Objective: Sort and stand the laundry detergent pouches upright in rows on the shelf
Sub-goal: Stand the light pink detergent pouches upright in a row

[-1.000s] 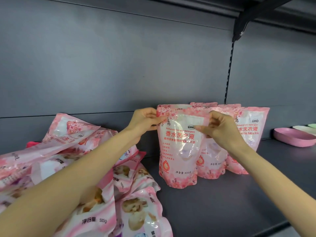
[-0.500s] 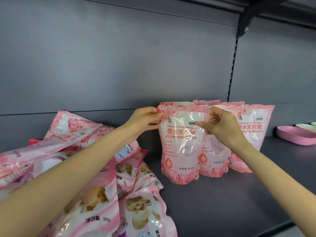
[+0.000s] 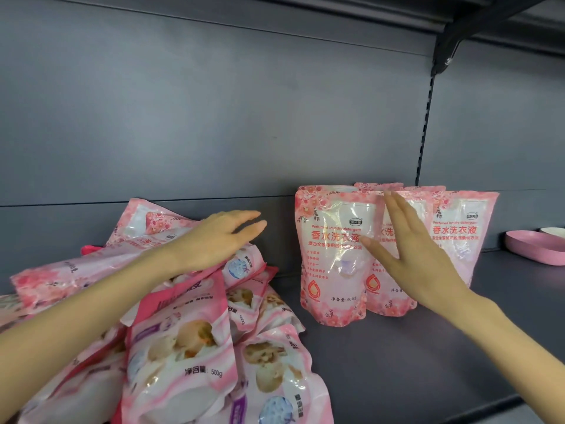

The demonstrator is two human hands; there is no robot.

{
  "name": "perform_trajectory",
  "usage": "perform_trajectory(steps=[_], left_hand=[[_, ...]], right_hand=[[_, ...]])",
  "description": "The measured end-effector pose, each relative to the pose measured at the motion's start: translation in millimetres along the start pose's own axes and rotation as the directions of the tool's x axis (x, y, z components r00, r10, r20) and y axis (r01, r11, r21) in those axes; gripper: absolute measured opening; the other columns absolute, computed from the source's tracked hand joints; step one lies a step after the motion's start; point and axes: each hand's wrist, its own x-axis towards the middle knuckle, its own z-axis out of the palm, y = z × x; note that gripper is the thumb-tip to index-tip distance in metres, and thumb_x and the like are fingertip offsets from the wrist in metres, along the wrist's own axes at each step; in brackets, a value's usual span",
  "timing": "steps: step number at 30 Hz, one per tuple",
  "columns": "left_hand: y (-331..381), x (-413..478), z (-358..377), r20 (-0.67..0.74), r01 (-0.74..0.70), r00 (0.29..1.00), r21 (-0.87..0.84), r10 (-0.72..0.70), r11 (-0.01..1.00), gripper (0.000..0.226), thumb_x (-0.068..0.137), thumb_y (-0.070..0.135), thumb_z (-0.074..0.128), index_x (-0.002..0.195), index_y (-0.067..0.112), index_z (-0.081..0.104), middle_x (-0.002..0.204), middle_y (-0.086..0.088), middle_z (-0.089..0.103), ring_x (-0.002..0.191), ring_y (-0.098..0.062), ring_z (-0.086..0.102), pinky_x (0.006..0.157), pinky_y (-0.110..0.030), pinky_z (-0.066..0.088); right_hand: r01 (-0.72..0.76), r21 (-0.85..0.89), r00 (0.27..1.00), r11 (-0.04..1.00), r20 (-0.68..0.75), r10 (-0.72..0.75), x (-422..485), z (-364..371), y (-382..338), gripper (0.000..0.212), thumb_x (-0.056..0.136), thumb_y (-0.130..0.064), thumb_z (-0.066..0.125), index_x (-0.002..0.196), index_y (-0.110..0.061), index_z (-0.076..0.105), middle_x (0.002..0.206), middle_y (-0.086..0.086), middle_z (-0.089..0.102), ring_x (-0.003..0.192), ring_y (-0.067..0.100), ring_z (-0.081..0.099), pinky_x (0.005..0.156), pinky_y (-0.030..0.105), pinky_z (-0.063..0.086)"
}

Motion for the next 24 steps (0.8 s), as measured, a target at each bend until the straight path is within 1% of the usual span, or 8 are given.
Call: perform_trajectory(steps=[3,7,9,11,14,16,21,24], left_hand=[[-2,-23,-9,-0.005,-0.005,1.0,0.208,0.006,0.978,0.061,0.09,0.057,0.024,0.143,0.03,0.031,0.149,0.01,0.032,0.137,-0.01,0.029,0.111,-0.029,0.019],[-21,-47,-23,-0.03,0.017,1.0,0.386,-0.005,0.923,0.081,0.079,0.077,0.007,0.142,0.033,0.031,0.149,0.013,0.032,0.137,-0.01,0.028,0.114,-0.035,0.016],[-31,-62,-32,-0.05,0.014,0.999,0.431,0.008,0.902,0.088,0.07,0.076,0.0,0.141,0.035,0.032,0.148,0.015,0.034,0.136,-0.009,0.03,0.114,-0.038,0.021],[-35,-78,-41,-0.083,0.02,0.996,0.451,0.019,0.892,0.086,0.07,0.073,0.0,0.141,0.037,0.031,0.147,0.018,0.033,0.136,-0.007,0.03,0.111,-0.033,0.022],[-39,-107,-56,-0.127,0.103,0.991,0.441,-0.051,0.891,0.091,0.064,0.073,0.0,0.142,0.037,0.029,0.148,0.016,0.032,0.137,-0.007,0.028,0.109,-0.029,0.02],[-47,-124,-66,-0.143,0.164,0.983,0.437,-0.111,0.884,0.095,0.061,0.076,-0.002,0.142,0.037,0.029,0.149,0.016,0.03,0.137,-0.008,0.028,0.109,-0.03,0.02],[-71,-166,-86,-0.21,0.26,0.958,0.361,-0.193,0.896,0.107,0.055,0.09,-0.008,0.138,0.04,0.036,0.143,0.02,0.038,0.132,-0.009,0.035,0.107,-0.032,0.026],[-79,-186,-95,-0.216,0.332,0.937,0.322,-0.273,0.886,0.112,0.048,0.095,-0.007,0.138,0.042,0.034,0.132,0.03,0.033,0.132,-0.006,0.033,0.106,-0.028,0.026]], right_hand=[[0.124,-0.138,0.991,0.983,-0.022,-0.128,-11,-4,-21,0.075,0.087,-0.059,0.028,0.15,-0.027,0.002,0.158,-0.01,-0.003,0.145,0.009,0.004,0.111,0.034,0.026],[0.207,-0.207,0.977,0.956,0.1,-0.19,-20,4,-44,0.069,0.091,-0.061,0.018,0.15,-0.031,0.0,0.157,-0.012,-0.002,0.145,0.006,0.002,0.11,0.02,0.004],[0.23,-0.191,0.969,0.954,0.14,-0.206,-22,9,-55,0.077,0.084,-0.071,0.002,0.15,-0.032,0.002,0.157,-0.013,-0.002,0.144,0.006,0.004,0.107,0.018,0.003],[0.239,-0.196,0.964,0.951,0.168,-0.207,-22,16,-63,0.088,0.072,-0.073,-0.008,0.149,-0.033,0.003,0.157,-0.014,-0.001,0.144,0.006,0.005,0.104,0.017,0.004],[0.277,-0.165,0.948,0.947,0.205,-0.242,-22,21,-83,0.08,0.081,-0.076,-0.001,0.149,-0.034,0.003,0.157,-0.013,0.001,0.144,0.006,0.008,0.11,0.019,0.011],[0.293,-0.134,0.934,0.947,0.251,-0.254,-20,24,-98,0.071,0.086,-0.068,0.011,0.149,-0.034,0.006,0.157,-0.014,0.003,0.144,0.006,0.009,0.113,0.024,0.014],[0.374,0.014,0.893,0.927,0.263,-0.365,-1,41,-138,0.073,0.083,-0.065,0.017,0.148,-0.033,0.016,0.156,-0.015,0.012,0.142,0.004,0.015,0.111,0.022,0.018],[0.404,0.106,0.872,0.909,0.256,-0.417,17,58,-159,0.072,0.084,-0.065,0.021,0.148,-0.031,0.02,0.155,-0.015,0.017,0.14,0.004,0.02,0.11,0.026,0.023]])
